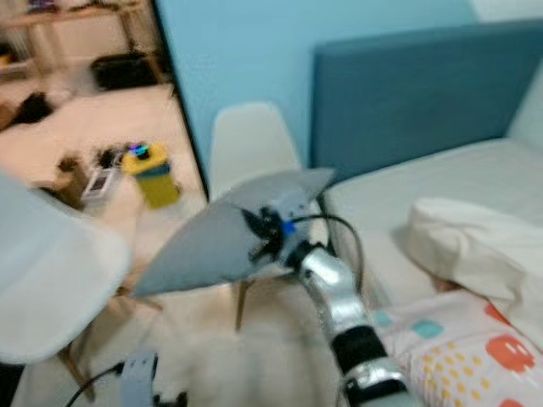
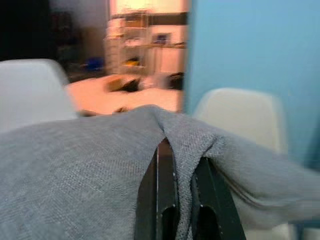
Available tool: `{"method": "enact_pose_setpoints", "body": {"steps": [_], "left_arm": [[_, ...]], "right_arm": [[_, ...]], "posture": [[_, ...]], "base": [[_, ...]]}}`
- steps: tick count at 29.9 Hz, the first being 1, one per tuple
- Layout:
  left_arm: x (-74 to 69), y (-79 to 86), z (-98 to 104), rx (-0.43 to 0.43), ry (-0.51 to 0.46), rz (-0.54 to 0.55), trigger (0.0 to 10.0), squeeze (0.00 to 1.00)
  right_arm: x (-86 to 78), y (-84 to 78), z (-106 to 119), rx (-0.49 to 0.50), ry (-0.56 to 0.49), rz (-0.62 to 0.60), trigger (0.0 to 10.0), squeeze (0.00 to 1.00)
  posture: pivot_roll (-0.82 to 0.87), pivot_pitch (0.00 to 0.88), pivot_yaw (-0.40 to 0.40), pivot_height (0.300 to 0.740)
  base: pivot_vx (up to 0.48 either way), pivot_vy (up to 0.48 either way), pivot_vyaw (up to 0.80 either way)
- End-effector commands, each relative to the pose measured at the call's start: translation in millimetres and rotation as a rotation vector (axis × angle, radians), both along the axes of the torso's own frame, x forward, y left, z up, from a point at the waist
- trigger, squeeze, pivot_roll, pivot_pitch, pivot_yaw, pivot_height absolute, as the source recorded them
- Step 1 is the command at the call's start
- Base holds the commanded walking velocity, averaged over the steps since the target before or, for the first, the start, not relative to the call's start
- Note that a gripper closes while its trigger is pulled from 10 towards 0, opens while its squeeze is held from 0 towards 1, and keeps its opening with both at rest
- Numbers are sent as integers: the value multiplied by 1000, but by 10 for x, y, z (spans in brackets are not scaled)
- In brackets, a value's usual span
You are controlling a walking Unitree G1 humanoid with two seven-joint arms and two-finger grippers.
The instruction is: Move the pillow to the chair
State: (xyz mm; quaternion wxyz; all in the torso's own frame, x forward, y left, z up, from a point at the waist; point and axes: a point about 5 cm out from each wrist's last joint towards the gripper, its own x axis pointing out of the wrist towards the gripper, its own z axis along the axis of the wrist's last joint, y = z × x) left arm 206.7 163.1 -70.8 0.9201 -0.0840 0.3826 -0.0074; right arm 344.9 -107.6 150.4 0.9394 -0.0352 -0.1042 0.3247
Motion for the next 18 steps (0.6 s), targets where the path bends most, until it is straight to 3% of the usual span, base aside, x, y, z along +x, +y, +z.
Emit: {"method": "enact_pose_setpoints", "body": {"steps": [1,7,14,18], "left_arm": [[-161,88,-84,17,57,12,10000,0],[-174,78,-91,15,60,4,10000,0],[-148,45,-80,13,54,-18,10000,0],[-142,44,-77,15,52,-21,10000,0]], "right_arm": [[-2,162,209,44,-92,35,10000,0],[61,96,217,53,-64,-40,10000,0],[106,23,187,48,-26,-91,10000,0],[103,19,175,41,-30,-107,10000,0]], "posture": [[21,0,44,740],[16,0,44,740],[9,0,45,740],[9,0,45,740]], "base": [[480,0,0],[480,0,0],[480,0,-788],[437,0,0]]}}
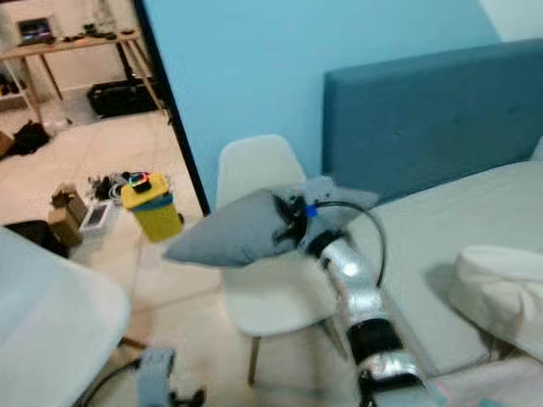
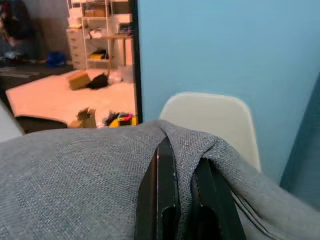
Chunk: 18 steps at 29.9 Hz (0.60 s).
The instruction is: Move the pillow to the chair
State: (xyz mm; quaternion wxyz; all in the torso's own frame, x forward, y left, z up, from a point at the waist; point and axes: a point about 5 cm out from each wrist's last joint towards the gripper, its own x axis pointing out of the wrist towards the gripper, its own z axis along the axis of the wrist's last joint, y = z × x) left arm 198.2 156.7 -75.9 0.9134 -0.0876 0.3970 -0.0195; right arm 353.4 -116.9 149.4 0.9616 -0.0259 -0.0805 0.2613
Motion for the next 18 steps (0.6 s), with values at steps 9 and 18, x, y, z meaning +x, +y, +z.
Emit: {"method": "enact_pose_setpoints", "body": {"steps": [9,18], "left_arm": [[-74,150,-38,37,41,57,10000,0],[-99,221,-44,85,44,87,10000,0]], "right_arm": [[2,230,3,-19,47,41,10000,0],[-46,299,-84,-13,75,66,10000,0]], "posture": [[13,0,41,715],[12,0,46,680]], "base": [[123,0,0],[0,-175,0]]}}
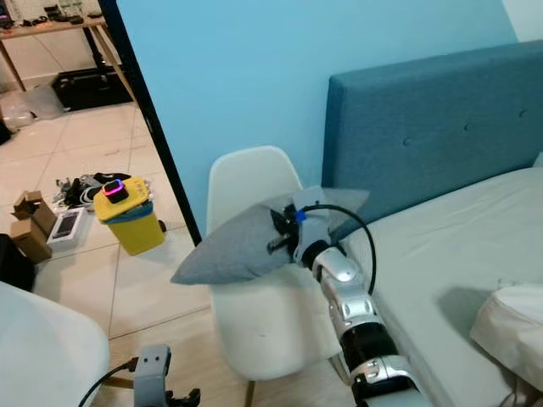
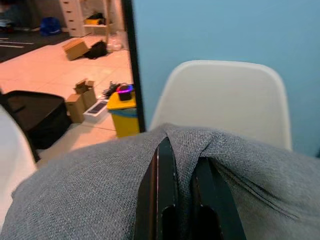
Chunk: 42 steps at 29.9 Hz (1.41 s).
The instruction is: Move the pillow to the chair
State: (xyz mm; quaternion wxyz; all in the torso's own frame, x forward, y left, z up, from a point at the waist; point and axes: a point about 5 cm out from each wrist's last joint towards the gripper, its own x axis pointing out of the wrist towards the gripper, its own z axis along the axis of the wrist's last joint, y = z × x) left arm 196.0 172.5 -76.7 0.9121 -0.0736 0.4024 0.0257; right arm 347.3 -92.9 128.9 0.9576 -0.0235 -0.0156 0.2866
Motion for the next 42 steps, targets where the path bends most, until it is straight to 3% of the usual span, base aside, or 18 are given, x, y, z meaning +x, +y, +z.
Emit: {"method": "enact_pose_setpoints", "body": {"steps": [1,6,8,21,22,24,25,28,29,31,32,34,37,42], "left_arm": [[-72,70,-33,25,26,21,10000,0],[-48,69,-20,3,13,37,10000,0],[-33,62,-10,-10,1,40,10000,0],[-51,102,-9,-4,-9,29,10000,0],[-48,108,-6,-5,-12,31,10000,0],[-40,118,0,-6,-18,35,10000,0],[-36,119,3,-6,-20,36,10000,0],[-33,120,4,-6,-21,36,10000,0],[-30,120,6,-5,-23,36,10000,0],[-13,117,16,-7,-33,37,10000,0],[-13,117,16,-7,-33,37,10000,0],[5,112,28,-8,-43,35,10000,0],[28,110,41,-4,-54,31,10000,0],[70,126,69,2,-73,33,10000,0]], "right_arm": [[11,68,78,16,-37,14,10000,0],[19,38,-64,-65,7,-39,10000,0],[46,-66,-175,-173,30,-125,10000,0],[16,-269,-481,-339,99,-350,10000,0],[7,-275,-516,-348,114,-360,10000,0],[-80,-252,-744,-364,263,-351,10000,0],[-137,-209,-847,-334,335,-333,10000,0],[-177,-177,-909,-311,379,-320,10000,0],[-206,-141,-950,-271,417,-310,10000,0],[-291,0,-1061,-90,580,-294,10000,0],[-291,0,-1061,-90,580,-294,10000,0],[-351,129,-1121,33,694,-267,10000,0],[-384,250,-1143,119,785,-236,10000,0],[-336,384,-1061,267,824,-226,10000,0]], "posture": [[16,0,44,675],[18,0,44,655],[22,0,45,645],[28,0,48,595],[28,0,48,590],[28,0,46,580],[30,0,45,575],[30,0,45,575],[32,0,44,575],[38,0,43,575],[38,0,43,575],[43,0,44,575],[52,0,41,575],[68,0,37,575]], "base": [[0,0,0],[0,0,0],[0,0,0],[0,0,0],[0,0,0],[0,0,0],[0,0,0],[0,0,0],[0,0,0],[0,0,0],[0,0,0],[0,0,0],[0,0,0],[0,0,0]]}}
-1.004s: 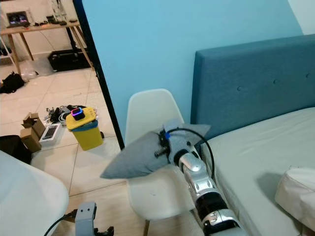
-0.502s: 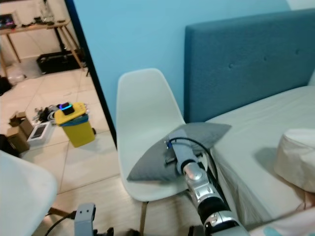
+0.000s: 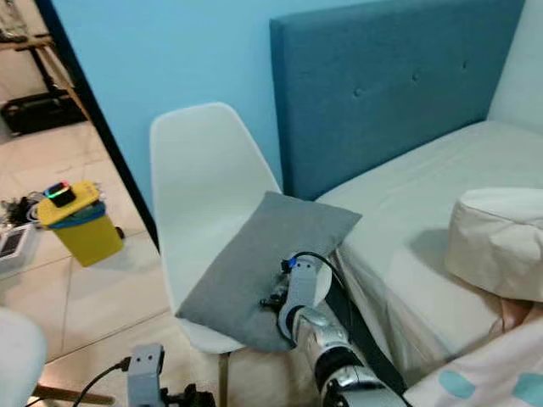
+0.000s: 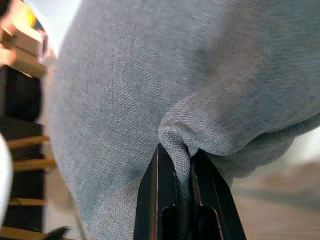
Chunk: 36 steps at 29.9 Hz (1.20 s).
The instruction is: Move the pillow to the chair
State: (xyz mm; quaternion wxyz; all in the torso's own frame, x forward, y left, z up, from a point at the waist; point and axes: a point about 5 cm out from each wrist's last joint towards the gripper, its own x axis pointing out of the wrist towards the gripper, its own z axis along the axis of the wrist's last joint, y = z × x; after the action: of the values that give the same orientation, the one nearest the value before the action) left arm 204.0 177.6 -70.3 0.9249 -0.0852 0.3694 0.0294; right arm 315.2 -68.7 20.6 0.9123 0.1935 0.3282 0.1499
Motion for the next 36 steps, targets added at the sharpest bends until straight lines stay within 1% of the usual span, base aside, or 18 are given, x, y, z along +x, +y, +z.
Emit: {"method": "enact_pose_setpoints", "body": {"steps": [1,3,4,5,6,7,8,11,13,20,21,23,24,25,27,31,34,36], "left_arm": [[-3,89,10,21,-5,18,10000,0],[-4,113,13,32,-6,25,10000,0],[-12,125,10,38,-4,28,10000,0],[-12,125,10,38,-4,28,10000,0],[-27,138,4,45,1,30,10000,0],[-42,150,-3,52,6,33,10000,0],[-68,170,-15,65,16,38,10000,0],[-113,201,-36,90,34,43,10000,0],[-172,249,-64,129,66,55,10000,0],[-318,379,-122,241,150,68,10000,0],[-318,379,-122,241,150,68,10000,0],[-341,372,-136,248,166,47,10000,0],[-341,372,-136,248,166,47,10000,0],[-347,361,-141,247,168,41,10000,0],[-348,358,-142,246,169,41,10000,0],[-333,348,-139,261,172,33,10000,0],[-332,349,-138,267,173,33,10000,0],[-334,395,-130,309,178,42,10000,0]], "right_arm": [[17,198,77,95,4,9,10000,0],[53,297,165,162,-20,32,10000,8],[62,345,200,186,-34,51,10000,416],[62,345,200,186,-34,51,10000,416],[62,392,227,206,-42,77,10000,569],[61,431,250,222,-50,102,10000,659],[65,455,273,238,-67,118,10000,1000],[72,443,282,248,-84,124,10000,1000],[82,332,248,239,-85,99,10000,1000],[95,-279,102,151,-86,-19,10000,1000],[95,-279,102,151,-86,-19,10000,1000],[17,-596,-17,103,-63,-85,10000,1000],[17,-596,-17,103,-63,-85,10000,1000],[-42,-710,-81,90,-45,-105,10000,1000],[-52,-729,-92,90,-42,-108,10000,1000],[-193,-933,-174,127,-37,-81,10000,1000],[-208,-968,-177,131,-42,-79,10000,1000],[-224,-1117,-134,150,-98,-88,10000,1000]], "posture": [[75,0,34,575],[78,0,33,575],[81,0,33,575],[81,0,33,575],[82,0,32,575],[83,0,32,575],[83,0,31,575],[81,0,31,575],[78,0,30,575],[54,0,36,575],[54,0,36,575],[39,0,41,575],[39,0,41,575],[21,0,47,575],[21,0,47,575],[12,0,49,575],[12,0,49,575],[8,0,51,575]], "base": [[0,0,0],[0,0,0],[0,0,0],[0,0,0],[0,0,0],[0,0,0],[0,0,0],[0,0,0],[0,0,0],[0,0,0],[0,0,0],[0,0,0],[0,0,0],[0,0,0],[0,0,0],[0,0,0],[0,0,0],[0,0,0]]}}
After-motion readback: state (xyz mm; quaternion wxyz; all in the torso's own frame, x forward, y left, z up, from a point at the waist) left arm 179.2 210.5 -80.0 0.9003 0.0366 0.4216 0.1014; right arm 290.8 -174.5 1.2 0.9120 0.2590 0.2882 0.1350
